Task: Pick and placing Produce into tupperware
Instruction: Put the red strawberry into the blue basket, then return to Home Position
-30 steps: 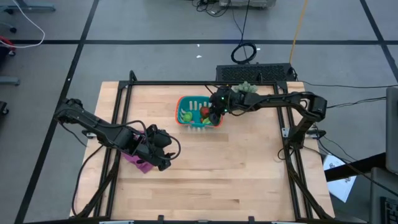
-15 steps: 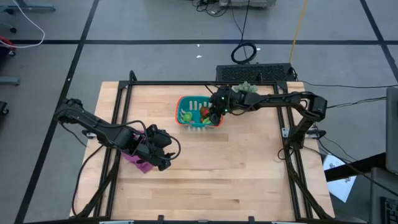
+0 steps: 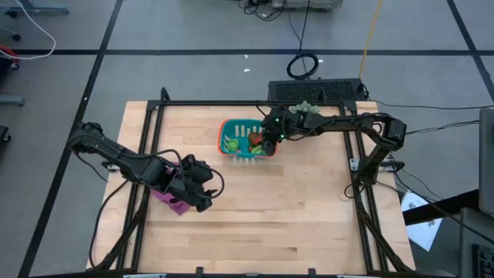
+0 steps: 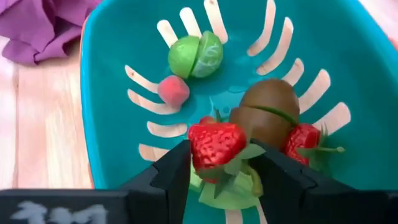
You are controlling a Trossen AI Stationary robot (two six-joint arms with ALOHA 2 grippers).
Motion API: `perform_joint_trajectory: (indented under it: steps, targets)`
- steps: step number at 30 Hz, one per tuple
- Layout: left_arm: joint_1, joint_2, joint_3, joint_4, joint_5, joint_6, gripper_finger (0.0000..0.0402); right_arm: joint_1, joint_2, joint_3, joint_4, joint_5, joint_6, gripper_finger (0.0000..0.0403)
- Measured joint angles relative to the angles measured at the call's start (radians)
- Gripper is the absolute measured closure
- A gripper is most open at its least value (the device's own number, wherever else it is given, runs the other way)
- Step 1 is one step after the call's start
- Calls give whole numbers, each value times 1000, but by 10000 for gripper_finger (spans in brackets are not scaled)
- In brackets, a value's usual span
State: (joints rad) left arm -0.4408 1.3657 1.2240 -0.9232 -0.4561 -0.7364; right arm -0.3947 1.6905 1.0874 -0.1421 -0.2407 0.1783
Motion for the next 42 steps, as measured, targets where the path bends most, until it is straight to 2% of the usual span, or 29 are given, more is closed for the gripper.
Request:
perform_joint_trajectory:
  steps: [7, 13, 20, 26, 32, 35, 38, 42]
  targets:
    - [0, 0, 0, 0, 0, 0, 78, -5, 0, 0, -3, 0, -3, 210]
    - [0, 0, 0, 0, 0, 0, 78, -5, 0, 0, 23, 1, -11, 198]
    - [0, -9, -1, -2, -114, 78, 78, 17, -65, 1, 199, 3, -8, 198]
    - [6, -77, -1, 0, -122, 110, 78, 91, -215, 2, 200, 1, 30, 199]
    - [-47, -224, -1, 1, -138, 133, 78, 241, -409, 2, 138, -1, -14, 199]
    - [-119, -301, -1, -7, -211, 133, 78, 312, -516, 2, 53, 1, -28, 199]
    - [-214, -357, -1, -33, -331, 113, 78, 365, -627, 2, -47, 2, -50, 199]
    - [-332, -390, -8, -128, -456, 10, 78, 412, -761, 2, -175, 6, -41, 200]
